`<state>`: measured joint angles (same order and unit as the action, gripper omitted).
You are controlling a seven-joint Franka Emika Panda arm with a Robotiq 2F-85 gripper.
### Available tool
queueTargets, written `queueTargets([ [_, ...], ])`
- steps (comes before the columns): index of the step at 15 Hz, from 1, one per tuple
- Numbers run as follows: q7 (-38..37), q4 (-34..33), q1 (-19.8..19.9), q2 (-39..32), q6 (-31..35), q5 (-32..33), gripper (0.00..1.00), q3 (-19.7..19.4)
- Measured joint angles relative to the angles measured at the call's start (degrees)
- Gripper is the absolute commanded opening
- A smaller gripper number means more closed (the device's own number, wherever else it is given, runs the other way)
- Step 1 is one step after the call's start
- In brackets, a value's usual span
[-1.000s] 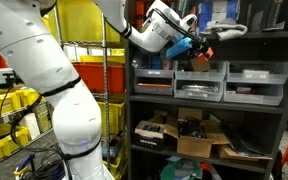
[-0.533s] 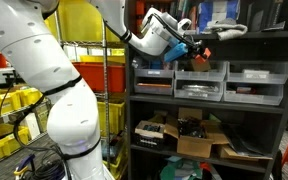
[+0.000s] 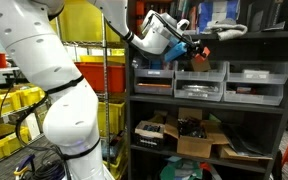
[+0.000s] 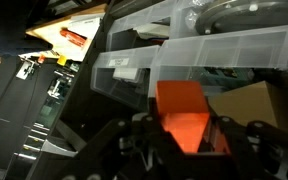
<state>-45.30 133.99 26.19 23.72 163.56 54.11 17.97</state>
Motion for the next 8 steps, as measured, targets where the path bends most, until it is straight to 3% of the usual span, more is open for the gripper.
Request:
queueTargets([
  [8,0.0,-5.9,0.5,-5.7,-6.6,0.0,0.16,4.2],
])
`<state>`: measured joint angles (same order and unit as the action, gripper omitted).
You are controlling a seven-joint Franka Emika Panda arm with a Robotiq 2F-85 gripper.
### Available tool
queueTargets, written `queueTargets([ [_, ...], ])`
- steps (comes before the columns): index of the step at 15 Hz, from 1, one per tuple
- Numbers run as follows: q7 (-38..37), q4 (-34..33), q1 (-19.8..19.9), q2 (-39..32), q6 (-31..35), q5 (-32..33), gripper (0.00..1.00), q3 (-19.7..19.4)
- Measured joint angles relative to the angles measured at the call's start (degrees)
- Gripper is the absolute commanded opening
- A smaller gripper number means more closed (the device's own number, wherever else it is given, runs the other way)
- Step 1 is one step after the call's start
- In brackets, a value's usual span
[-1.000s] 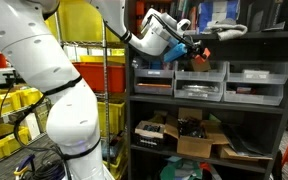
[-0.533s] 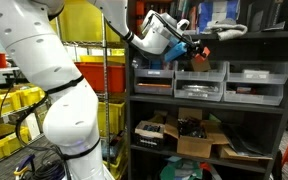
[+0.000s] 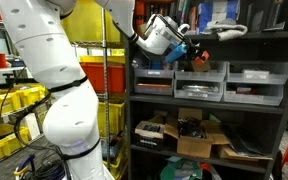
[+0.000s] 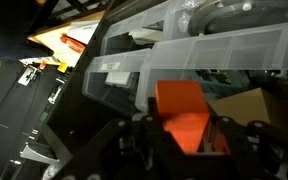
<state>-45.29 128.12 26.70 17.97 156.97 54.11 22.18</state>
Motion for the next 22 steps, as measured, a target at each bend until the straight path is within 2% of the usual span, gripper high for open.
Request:
queueTargets([
  [11,1.1,-7.2,-0.2,-6.3,-4.2,-1.4,0.16,1.0],
  [21,1.1,-10.4,-0.1,-8.0,-8.4,2.4,0.16,2.6],
  [22,1.2,-10.4,-1.8,-8.1,-9.4,2.4,0.16,1.1],
])
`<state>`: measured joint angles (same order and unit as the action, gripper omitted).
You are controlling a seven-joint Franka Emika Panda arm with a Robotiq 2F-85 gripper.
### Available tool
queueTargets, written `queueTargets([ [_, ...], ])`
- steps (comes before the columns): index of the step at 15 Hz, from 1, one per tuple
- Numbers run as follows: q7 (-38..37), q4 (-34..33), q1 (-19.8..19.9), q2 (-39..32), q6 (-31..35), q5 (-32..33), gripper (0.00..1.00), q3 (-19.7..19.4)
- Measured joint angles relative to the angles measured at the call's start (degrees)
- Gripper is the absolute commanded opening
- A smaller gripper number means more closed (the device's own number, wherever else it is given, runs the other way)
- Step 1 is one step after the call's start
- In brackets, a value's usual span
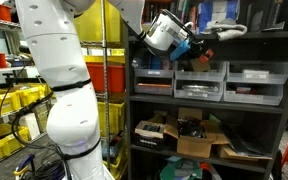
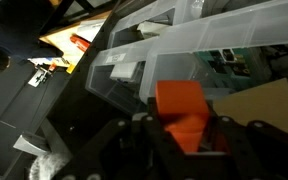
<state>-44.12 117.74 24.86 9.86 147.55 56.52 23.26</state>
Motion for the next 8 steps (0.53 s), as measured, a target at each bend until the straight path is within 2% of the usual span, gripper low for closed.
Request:
queueTargets([
  [2,0.9,0.0,-6.2,-0.4,-2.4,-1.4,0.16,-5.1],
  [4,3.1,0.3,-11.4,-0.6,-4.1,-6.5,0.16,-9.5],
  [8,7.0,0.9,-17.0,-0.7,-5.9,-15.8,0.16,-14.1],
])
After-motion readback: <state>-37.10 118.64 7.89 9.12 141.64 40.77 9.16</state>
